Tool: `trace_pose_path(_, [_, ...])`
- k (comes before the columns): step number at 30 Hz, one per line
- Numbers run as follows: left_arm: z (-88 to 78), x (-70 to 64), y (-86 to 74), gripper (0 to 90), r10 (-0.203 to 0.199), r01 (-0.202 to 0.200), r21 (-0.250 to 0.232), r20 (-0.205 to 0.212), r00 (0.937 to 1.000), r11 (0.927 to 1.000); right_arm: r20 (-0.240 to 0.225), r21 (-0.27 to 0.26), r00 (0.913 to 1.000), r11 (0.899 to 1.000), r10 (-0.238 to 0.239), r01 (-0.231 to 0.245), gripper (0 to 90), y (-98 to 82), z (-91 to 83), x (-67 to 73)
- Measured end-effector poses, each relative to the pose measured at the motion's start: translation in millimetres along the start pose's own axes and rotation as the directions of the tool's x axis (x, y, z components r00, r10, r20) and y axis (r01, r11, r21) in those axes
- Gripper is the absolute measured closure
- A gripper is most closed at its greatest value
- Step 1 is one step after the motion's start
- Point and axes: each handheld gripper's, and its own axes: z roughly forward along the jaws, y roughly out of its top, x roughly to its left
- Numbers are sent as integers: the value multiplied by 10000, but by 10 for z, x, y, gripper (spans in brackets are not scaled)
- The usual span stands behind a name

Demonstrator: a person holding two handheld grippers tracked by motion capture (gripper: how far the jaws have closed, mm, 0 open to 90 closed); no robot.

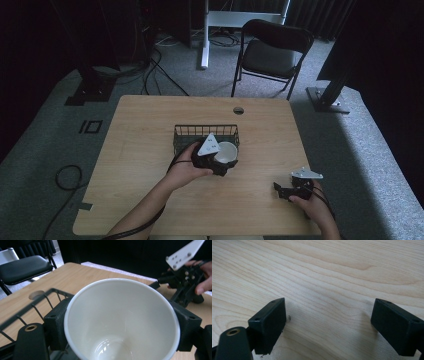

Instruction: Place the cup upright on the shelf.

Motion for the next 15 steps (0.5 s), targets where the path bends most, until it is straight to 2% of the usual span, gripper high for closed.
trace_pose_path(1, [-11, 21, 21, 205, 64, -64, 12, -72, 10000, 10000, 2, -8, 10000, 10000, -1, 1, 124, 0, 1, 0])
trace_pose_path(4, [-51, 92, 90, 206, -71, 69, -97, -171, 9998, 9999, 1, -1, 10000, 10000, -5, 5, 124, 0, 0, 0])
trace_pose_path(9, [-118, 226, 218, 206, -231, 202, -436, -662, 9975, 9988, 3, -10, 10000, 10000, 1, -1, 124, 0, 1, 0])
trace_pose_path(15, [-141, 395, 331, 206, -582, 505, -626, -1272, 9902, 9968, 0, -9, 10000, 10000, 2, -2, 124, 0, 1, 0])
